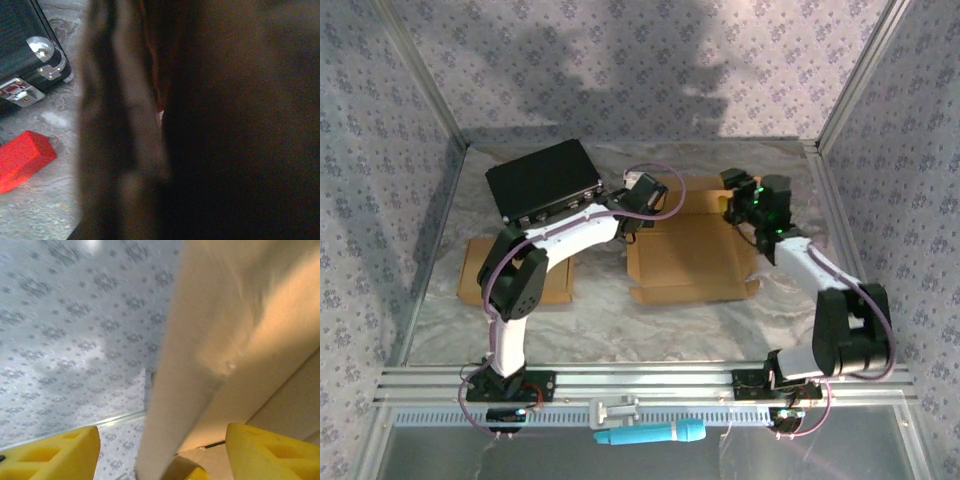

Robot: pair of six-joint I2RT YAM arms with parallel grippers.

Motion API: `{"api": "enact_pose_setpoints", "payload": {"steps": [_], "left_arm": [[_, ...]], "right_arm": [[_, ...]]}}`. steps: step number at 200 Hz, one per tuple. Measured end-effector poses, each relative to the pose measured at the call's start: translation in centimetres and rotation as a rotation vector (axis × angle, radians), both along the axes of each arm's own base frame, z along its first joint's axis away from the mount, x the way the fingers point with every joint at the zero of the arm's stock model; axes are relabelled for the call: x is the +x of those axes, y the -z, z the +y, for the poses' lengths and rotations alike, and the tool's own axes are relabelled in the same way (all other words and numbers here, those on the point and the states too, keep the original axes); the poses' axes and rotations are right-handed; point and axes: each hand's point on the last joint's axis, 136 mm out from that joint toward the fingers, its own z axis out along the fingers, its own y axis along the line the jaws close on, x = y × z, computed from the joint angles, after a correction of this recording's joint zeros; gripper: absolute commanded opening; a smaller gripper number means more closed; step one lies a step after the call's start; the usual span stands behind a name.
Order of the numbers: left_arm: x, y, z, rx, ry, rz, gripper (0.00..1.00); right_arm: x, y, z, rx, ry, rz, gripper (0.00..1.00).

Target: Fold the paper box

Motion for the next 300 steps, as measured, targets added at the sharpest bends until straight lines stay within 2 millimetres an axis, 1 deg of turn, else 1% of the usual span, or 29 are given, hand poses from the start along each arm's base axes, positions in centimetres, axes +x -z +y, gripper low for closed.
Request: {"api": "enact_pose_setpoints", "payload": {"steps": [16,24,44,56,69,77,89,98,112,126,135,147,155,192,208,225,241,257,269,288,300], "left_arm": [[0.4,-1.3,0.4,0.003,0.01,0.024,0.0],[0.8,-2.0,0.6,-0.005,0.012,0.034,0.0],[2.2,-4.0,1.0,-0.037,0.01,0.05,0.0],[2.7,-4.7,1.4,-0.05,0.007,0.066,0.0],[3.1,-5.1,1.8,-0.058,0.002,0.084,0.0],[3.1,-5.2,2.0,-0.059,0.002,0.097,0.0],[2.8,-5.0,2.0,-0.057,0.008,0.119,0.0],[2.5,-4.8,2.0,-0.054,0.014,0.136,0.0],[1.9,-4.5,2.0,-0.05,0.023,0.163,0.0],[1.5,-4.3,2.0,-0.045,0.029,0.182,0.0],[1.3,-4.1,2.1,-0.042,0.03,0.191,0.0],[1.1,-4.0,2.1,-0.038,0.031,0.201,0.0],[1.1,-4.0,2.1,-0.038,0.033,0.205,0.0],[0.9,-3.9,2.0,-0.046,0.039,0.216,0.0],[0.8,-3.8,1.9,-0.053,0.045,0.222,0.0],[0.8,-3.8,1.9,-0.066,0.046,0.231,0.0],[0.9,-3.7,1.9,-0.092,0.044,0.246,0.0],[1.2,-3.9,2.2,-0.123,0.033,0.258,0.0],[1.5,-4.5,2.5,-0.152,0.024,0.262,0.0],[2.4,-5.9,2.7,-0.206,0.013,0.25,0.0],[2.8,-6.7,2.9,-0.234,0.009,0.246,0.0]], "right_arm": [[-0.1,-3.8,-2.5,-0.066,0.032,-0.021,0.67],[0.0,-6.1,-3.7,-0.116,0.045,-0.034,0.66],[0.5,-11.3,-5.1,-0.219,0.046,-0.077,0.64],[1.0,-13.5,-5.5,-0.27,0.036,-0.094,0.62],[1.8,-14.6,-5.6,-0.316,0.017,-0.085,0.59],[2.5,-14.5,-5.6,-0.337,0.003,-0.067,0.58],[3.6,-13.3,-5.4,-0.36,-0.025,-0.023,0.58],[4.2,-11.8,-5.2,-0.373,-0.049,0.02,0.57],[5.0,-8.8,-4.9,-0.391,-0.086,0.102,0.57],[5.3,-6.1,-4.7,-0.406,-0.117,0.172,0.57],[5.3,-4.8,-4.5,-0.415,-0.137,0.208,0.57],[5.1,-3.6,-4.4,-0.424,-0.16,0.243,0.57],[4.8,-3.2,-4.2,-0.427,-0.172,0.257,0.58],[4.2,-2.8,-3.5,-0.433,-0.215,0.26,0.6],[3.9,-2.4,-2.9,-0.418,-0.244,0.264,0.6],[3.7,-2.3,-2.4,-0.391,-0.271,0.26,0.61],[3.7,-2.7,-2.5,-0.373,-0.274,0.25,0.61],[3.3,-3.3,-3.4,-0.384,-0.25,0.239,0.61],[2.3,-3.9,-4.4,-0.407,-0.214,0.23,0.61],[-0.1,-5.1,-5.8,-0.453,-0.152,0.209,0.6],[-1.5,-5.6,-6.1,-0.482,-0.13,0.189,0.59]]}}
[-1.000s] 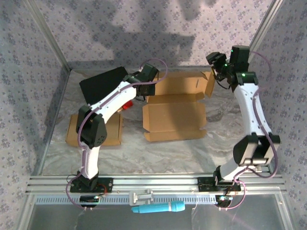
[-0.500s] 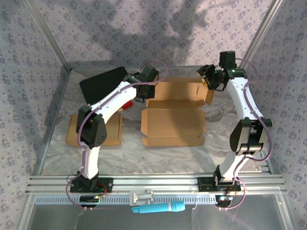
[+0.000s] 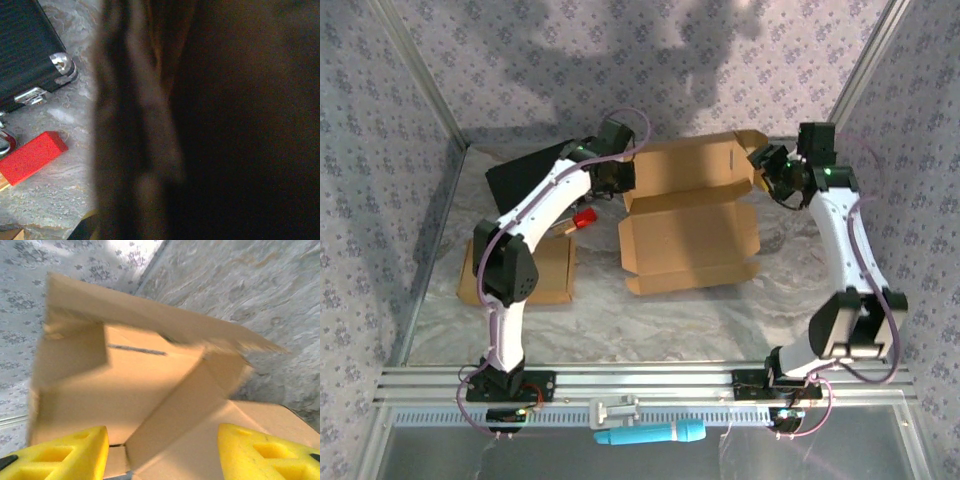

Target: Fold the paper box

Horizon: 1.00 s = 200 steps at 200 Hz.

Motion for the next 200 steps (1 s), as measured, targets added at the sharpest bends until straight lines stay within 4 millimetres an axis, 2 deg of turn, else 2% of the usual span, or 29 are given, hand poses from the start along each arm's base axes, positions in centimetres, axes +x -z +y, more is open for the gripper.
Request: {"api": "enact_pose_setpoints", "payload": {"steps": [15,33,68,98,113,147,200], "left_arm": [[0.3,-0.7,0.4,-0.025,-0.008,0.003,0.0],[0.4,-1.1,0.7,-0.04,-0.011,0.014,0.0],[-0.2,-1.3,0.8,-0.052,0.0,0.043,0.0],[-0.4,-1.7,0.7,-0.064,0.01,0.052,0.0],[-0.5,-1.9,0.6,-0.067,0.012,0.053,0.0],[-0.3,-2.6,0.5,-0.077,0.017,0.04,0.0],[-0.2,-1.9,0.3,-0.081,0.023,0.059,0.0]], "right_arm": [[-1.3,0.1,0.6,-0.022,-0.014,-0.016,0.58],[-1.7,1.5,1.3,-0.045,-0.042,0.007,0.58],[0.4,5.4,1.0,-0.125,-0.094,0.079,0.57],[2.2,6.6,0.7,-0.18,-0.127,0.09,0.53],[2.6,6.7,0.7,-0.193,-0.137,0.084,0.44],[3.4,6.3,1.0,-0.225,-0.174,0.038,0.31],[4.1,4.1,4.0,-0.287,-0.27,-0.051,0.33]]}}
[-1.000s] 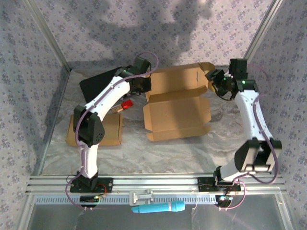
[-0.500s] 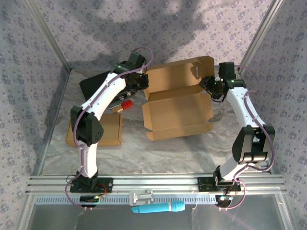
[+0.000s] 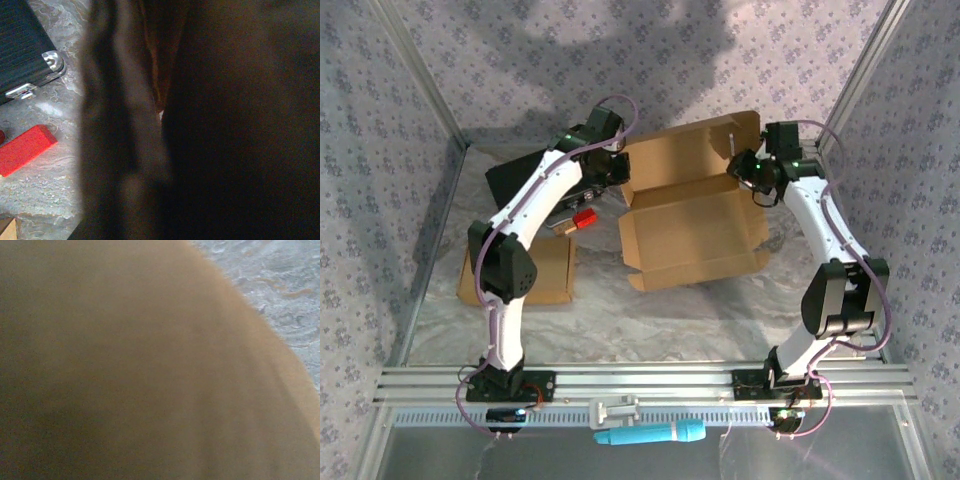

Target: Fold the paper box

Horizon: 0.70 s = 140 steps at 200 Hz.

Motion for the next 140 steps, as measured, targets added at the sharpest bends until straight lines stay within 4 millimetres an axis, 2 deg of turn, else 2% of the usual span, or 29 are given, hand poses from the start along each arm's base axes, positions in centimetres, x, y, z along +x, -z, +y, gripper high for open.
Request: {"api": "enact_pose_setpoints", "payload": {"steps": [61,82,100,140], "left_arm": [[0.3,-0.2,0.4,-0.011,-0.007,0.001,0.0],[0.3,-0.3,0.3,-0.054,0.008,0.02,0.0],[0.9,-0.7,0.5,-0.12,0.016,0.033,0.0],[3.7,-0.9,0.8,-0.252,0.076,0.022,0.0]], "right_arm": [[-0.2,-0.3,1.1,-0.011,-0.048,-0.012,0.4],[-0.5,-1.6,1.0,0.009,-0.067,-0.042,0.43],[-0.6,-5.0,-0.1,0.031,-0.059,-0.123,0.45],[0.0,-17.5,-4.1,0.123,0.002,-0.48,0.47]]}}
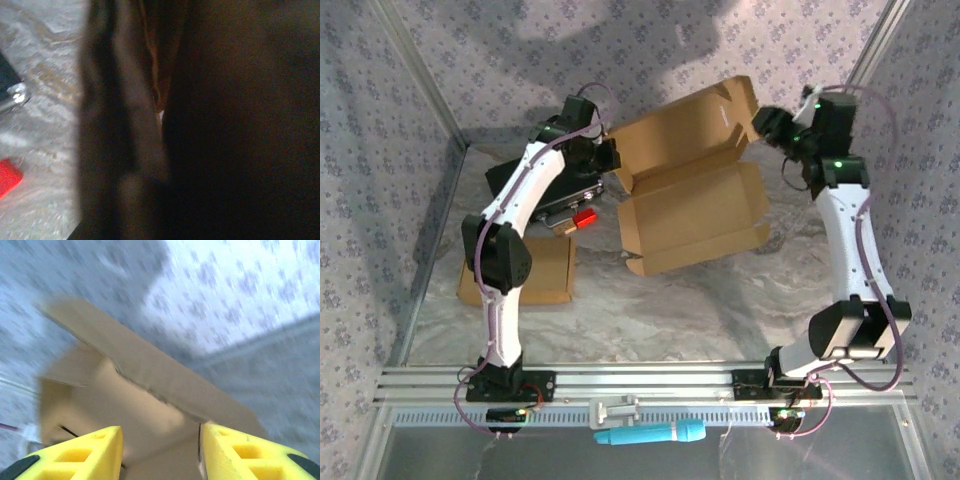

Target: Fold the paper box

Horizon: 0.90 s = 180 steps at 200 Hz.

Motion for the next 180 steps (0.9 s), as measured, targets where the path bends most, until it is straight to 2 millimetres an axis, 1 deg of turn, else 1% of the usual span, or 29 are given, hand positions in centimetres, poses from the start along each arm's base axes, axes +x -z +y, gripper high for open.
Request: {"api": "enact_pose_setpoints", "payload": {"steps": [6,17,29,42,49,57,72,85,100,115,140,156,180], "left_arm": [[0.3,0.2,0.0,-0.017,0.013,0.0,0.0],[0.7,0.4,-0.1,-0.047,0.037,0.003,0.0],[1.1,0.7,-0.2,-0.073,0.063,0.001,0.0],[1.4,0.9,-0.3,-0.103,0.093,0.003,0.0],[1.6,1.0,-0.5,-0.12,0.109,0.005,0.0],[1.7,1.1,-0.7,-0.137,0.127,0.007,0.0],[2.0,1.0,-1.0,-0.169,0.155,0.006,0.0],[2.2,0.9,-1.3,-0.189,0.176,0.002,0.0],[2.2,1.1,-1.3,-0.201,0.189,0.006,0.0],[2.0,1.1,-1.4,-0.208,0.198,0.015,0.0],[1.9,1.2,-1.4,-0.213,0.203,0.022,0.0],[1.9,1.2,-1.2,-0.213,0.201,0.023,0.0],[2.0,1.2,-1.1,-0.212,0.197,0.023,0.0]], "right_arm": [[0.1,-1.6,-0.7,0.017,0.005,-0.048,0.46],[0.4,-3.5,-1.9,0.043,0.004,-0.107,0.46],[1.0,-4.7,-2.8,0.073,-0.017,-0.146,0.46],[2.1,-5.3,-3.0,0.112,-0.076,-0.171,0.46],[2.7,-5.3,-2.8,0.124,-0.115,-0.176,0.46],[3.5,-4.8,-2.3,0.138,-0.166,-0.169,0.46],[4.7,-3.0,-1.0,0.16,-0.26,-0.135,0.46],[5.2,-1.4,0.3,0.179,-0.324,-0.097,0.46],[5.2,-0.3,1.8,0.179,-0.387,-0.069,0.46],[4.8,-0.3,3.5,0.161,-0.448,-0.07,0.46],[3.9,-1.5,6.0,0.133,-0.531,-0.106,0.45],[3.4,-1.7,6.7,0.121,-0.559,-0.118,0.45],[3.1,-1.2,7.3,0.101,-0.578,-0.11,0.45]]}}
